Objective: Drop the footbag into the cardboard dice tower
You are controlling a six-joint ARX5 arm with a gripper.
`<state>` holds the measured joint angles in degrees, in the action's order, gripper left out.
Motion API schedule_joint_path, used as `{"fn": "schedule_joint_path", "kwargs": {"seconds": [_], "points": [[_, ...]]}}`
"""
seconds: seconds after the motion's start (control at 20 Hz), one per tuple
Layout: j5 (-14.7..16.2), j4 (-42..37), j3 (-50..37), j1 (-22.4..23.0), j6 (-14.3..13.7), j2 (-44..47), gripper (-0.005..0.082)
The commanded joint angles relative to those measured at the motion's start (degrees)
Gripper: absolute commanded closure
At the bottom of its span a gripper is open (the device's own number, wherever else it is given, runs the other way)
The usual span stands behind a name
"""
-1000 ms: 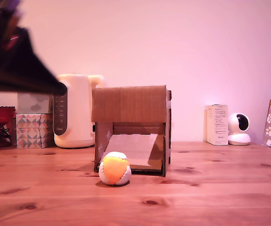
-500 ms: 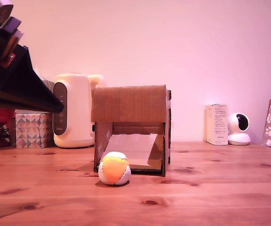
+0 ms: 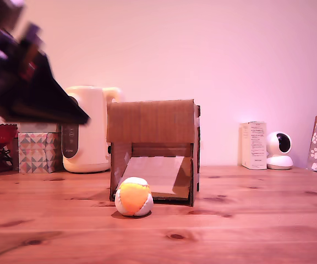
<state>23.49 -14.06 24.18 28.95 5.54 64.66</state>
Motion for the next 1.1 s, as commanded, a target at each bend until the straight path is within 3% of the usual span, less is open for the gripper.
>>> {"fn": "schedule_joint_path", "kwargs": {"seconds": [0.0,0.25,0.3,0.35,0.45,0.5,0.55,0.65,0.75,1.05], "points": [[0.0,-3.6,-1.0,0.7,0.0,3.5,0.0783],[0.0,-13.5,-1.0,1.6,0.0,14.3,0.0781],[0.0,-15.2,-0.9,1.6,0.0,16.1,0.0738],[0.0,-16.3,-0.9,1.6,0.0,17.5,0.0589],[-0.1,-18.5,-0.9,1.6,-0.2,19.5,0.0169],[-0.1,-19.3,-0.9,1.6,-0.3,20.1,0.003],[-0.2,-19.8,-0.9,1.6,-1.4,20.5,-0.002],[-1.7,-21.7,-0.9,1.6,-1.6,21.2,-0.0019],[-1.9,-23.4,-0.8,1.6,-3.0,22.3,-0.0018],[-2.2,-25.5,1.7,1.6,-3.2,29.8,-0.0015]]}}
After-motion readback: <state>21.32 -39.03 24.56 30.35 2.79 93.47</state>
